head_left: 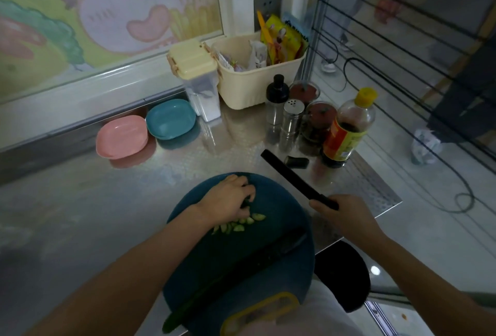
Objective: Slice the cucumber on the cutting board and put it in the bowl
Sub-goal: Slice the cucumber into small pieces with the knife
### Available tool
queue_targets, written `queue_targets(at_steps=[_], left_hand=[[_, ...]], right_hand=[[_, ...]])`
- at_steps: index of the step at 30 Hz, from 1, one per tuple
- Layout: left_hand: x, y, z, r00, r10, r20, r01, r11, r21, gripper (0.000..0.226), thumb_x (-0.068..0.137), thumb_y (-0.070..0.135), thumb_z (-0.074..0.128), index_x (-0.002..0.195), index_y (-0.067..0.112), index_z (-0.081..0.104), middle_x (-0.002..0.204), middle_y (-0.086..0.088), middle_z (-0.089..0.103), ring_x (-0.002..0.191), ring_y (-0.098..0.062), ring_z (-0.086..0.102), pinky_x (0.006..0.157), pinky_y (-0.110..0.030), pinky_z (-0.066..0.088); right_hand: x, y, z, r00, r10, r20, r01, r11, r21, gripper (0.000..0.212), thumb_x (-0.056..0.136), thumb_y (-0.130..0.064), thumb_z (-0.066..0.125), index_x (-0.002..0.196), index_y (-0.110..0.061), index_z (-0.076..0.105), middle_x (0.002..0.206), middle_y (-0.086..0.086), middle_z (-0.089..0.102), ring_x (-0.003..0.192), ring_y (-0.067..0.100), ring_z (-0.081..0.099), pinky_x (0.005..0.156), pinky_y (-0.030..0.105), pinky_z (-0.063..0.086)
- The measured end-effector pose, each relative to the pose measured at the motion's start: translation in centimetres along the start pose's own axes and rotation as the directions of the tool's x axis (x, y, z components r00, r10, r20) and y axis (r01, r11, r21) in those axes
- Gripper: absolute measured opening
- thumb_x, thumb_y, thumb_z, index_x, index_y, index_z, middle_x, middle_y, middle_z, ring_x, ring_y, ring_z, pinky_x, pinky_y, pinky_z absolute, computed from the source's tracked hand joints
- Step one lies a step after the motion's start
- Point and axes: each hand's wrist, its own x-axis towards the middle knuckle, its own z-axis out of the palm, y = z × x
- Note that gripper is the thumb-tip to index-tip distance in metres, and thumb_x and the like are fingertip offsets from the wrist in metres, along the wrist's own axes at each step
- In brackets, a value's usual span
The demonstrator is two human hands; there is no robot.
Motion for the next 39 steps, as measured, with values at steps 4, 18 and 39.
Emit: queue_targets(at_steps=[4, 18, 39], left_hand=[[-0.6, -0.7, -0.8, 0.997, -0.076, 0.027, 0.077, 0.997, -0.021, 0.024, 0.091, 0.035, 0.053, 0.094, 0.015, 0.065, 0.095, -0.002, 0.054, 0.093, -0.017, 0.048, 0.090, -0.025, 0.032], [-0.3, 2.2, -0.1, 0.996, 0.059, -0.061, -0.058, 0.998, 0.018, 0.009, 0.067, 0.010, 0.073, 0.071, 0.014, 0.068, 0.077, 0.000, 0.064, 0.090, -0.018, 0.054, 0.113, -0.027, 0.010], [-2.2, 8.9, 4.1, 0.934, -0.298, -0.200, 0.269, 0.950, -0.158, 0.048, 0.093, 0.024, 0.054, 0.138, 0.014, 0.044, 0.116, -0.015, 0.054, 0.102, -0.032, 0.053, 0.085, -0.038, 0.046]], right_hand=[[-0.1, 0.2, 0.1, 1.000, -0.008, 0.026, 0.006, 0.999, 0.052, 0.036, 0.087, -0.049, 0.056, 0.079, -0.015, 0.067, 0.065, 0.002, 0.064, 0.058, 0.012, 0.061, 0.064, 0.030, 0.051], [-0.5, 0.8, 0.5, 1.000, -0.017, 0.016, 0.015, 0.991, 0.134, 0.040, 0.088, -0.044, 0.058, 0.057, -0.020, 0.051, 0.053, -0.004, 0.051, 0.049, 0.009, 0.049, 0.051, 0.022, 0.037], [-2.0, 1.0, 4.1, 0.997, -0.072, 0.018, 0.071, 0.995, 0.076, 0.058, 0.093, -0.050, 0.043, 0.064, -0.002, 0.058, 0.064, 0.017, 0.064, 0.062, 0.026, 0.065, 0.062, 0.032, 0.051]])
